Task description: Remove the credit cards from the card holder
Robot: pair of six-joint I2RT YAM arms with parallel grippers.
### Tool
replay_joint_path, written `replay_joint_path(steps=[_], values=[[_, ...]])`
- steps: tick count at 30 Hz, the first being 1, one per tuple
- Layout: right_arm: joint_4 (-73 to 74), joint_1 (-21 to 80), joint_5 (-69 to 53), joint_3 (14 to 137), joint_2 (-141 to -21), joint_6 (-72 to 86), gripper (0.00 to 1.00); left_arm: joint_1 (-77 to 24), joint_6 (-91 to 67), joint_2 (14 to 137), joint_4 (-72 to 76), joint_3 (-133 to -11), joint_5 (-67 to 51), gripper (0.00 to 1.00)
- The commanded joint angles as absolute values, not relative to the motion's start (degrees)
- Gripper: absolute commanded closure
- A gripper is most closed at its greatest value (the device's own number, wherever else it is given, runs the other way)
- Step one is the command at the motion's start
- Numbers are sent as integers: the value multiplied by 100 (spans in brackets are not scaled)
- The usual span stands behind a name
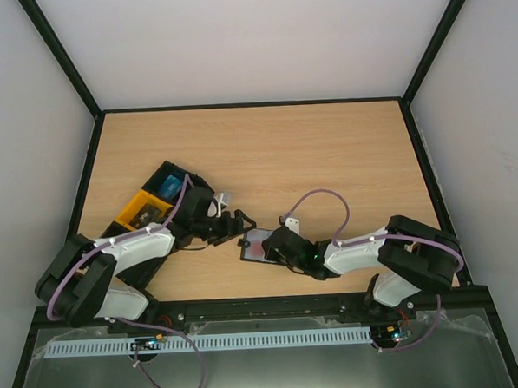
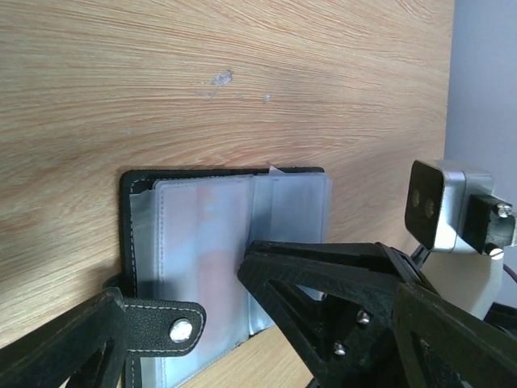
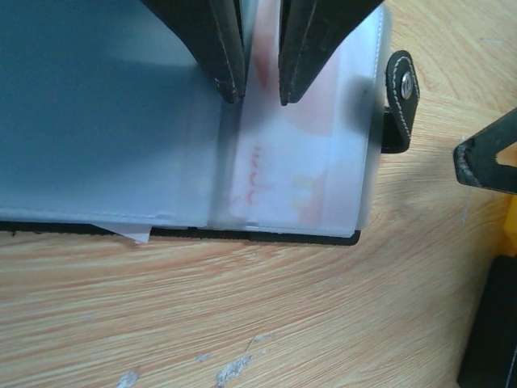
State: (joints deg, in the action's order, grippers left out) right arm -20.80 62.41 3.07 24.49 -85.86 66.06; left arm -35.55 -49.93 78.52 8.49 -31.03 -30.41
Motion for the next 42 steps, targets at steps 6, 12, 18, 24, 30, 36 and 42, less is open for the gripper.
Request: replay_joint_path(steps=[6,12,18,24,30,36,42], values=[[-859,6267,1107,2296,-8634,6115,91,-3535,-5389,8074,1611,-3058,-3611,10],[-1133,6274,1046,2078,-8598,6082,93,-3542,-5373,8280,1806,-3072,-3616,8],[-1334,6267,1014,1961,-8557,6066,93,-3559,-5355,8627,2110,-3139,-3665,6],[-1409,6267,995,1907,-8517,6056,94,-3612,-5313,9019,2270,-3257,-3692,6],[-1533,6268,937,1849,-8545,6056,94,-3707,-5333,9238,2438,-3330,-3753,5],[-1622,6267,899,1849,-8578,6056,94,-3748,-5367,9351,2495,-3374,-3788,6],[-1635,6267,896,1839,-8580,6046,94,-3771,-5375,9161,2272,-3389,-3649,6]])
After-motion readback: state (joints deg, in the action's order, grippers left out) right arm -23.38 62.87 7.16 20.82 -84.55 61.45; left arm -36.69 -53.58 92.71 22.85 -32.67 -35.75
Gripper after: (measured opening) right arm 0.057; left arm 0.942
